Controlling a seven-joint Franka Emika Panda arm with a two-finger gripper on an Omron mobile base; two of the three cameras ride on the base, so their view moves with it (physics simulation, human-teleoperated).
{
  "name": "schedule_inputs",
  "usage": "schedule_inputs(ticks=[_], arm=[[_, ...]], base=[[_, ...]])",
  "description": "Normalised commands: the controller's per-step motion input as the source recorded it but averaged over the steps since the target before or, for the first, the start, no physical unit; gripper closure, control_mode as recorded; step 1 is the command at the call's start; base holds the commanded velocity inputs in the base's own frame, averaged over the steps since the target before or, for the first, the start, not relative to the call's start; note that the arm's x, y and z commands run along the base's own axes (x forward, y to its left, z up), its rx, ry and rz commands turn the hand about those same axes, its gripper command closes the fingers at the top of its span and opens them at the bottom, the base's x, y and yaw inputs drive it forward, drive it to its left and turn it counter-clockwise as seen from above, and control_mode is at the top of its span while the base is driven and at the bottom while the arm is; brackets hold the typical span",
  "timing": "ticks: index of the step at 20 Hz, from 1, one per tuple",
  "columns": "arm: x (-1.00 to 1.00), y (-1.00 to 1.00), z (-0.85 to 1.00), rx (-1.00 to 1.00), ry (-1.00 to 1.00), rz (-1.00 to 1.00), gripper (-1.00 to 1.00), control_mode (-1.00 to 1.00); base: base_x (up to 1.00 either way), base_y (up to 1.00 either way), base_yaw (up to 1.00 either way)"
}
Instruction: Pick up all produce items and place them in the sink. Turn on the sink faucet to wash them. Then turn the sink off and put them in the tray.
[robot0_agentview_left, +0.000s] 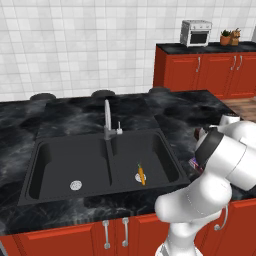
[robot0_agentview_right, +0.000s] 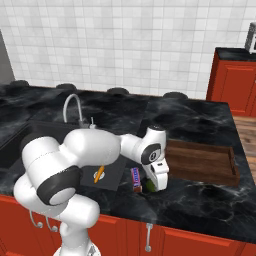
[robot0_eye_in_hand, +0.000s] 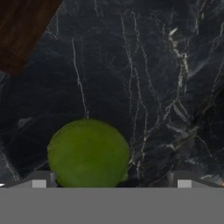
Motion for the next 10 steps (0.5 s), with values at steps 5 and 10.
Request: schedule_inputs(ticks=[5, 10], arm=[[0.00, 0.00, -0.07, 0.00, 0.00, 0.00, -1.00, -1.00], [0.00, 0.00, -0.10, 0.00, -0.01, 0.00, -1.00, -1.00]], base=[[0.00, 0.00, 0.00], [0.00, 0.00, 0.00]])
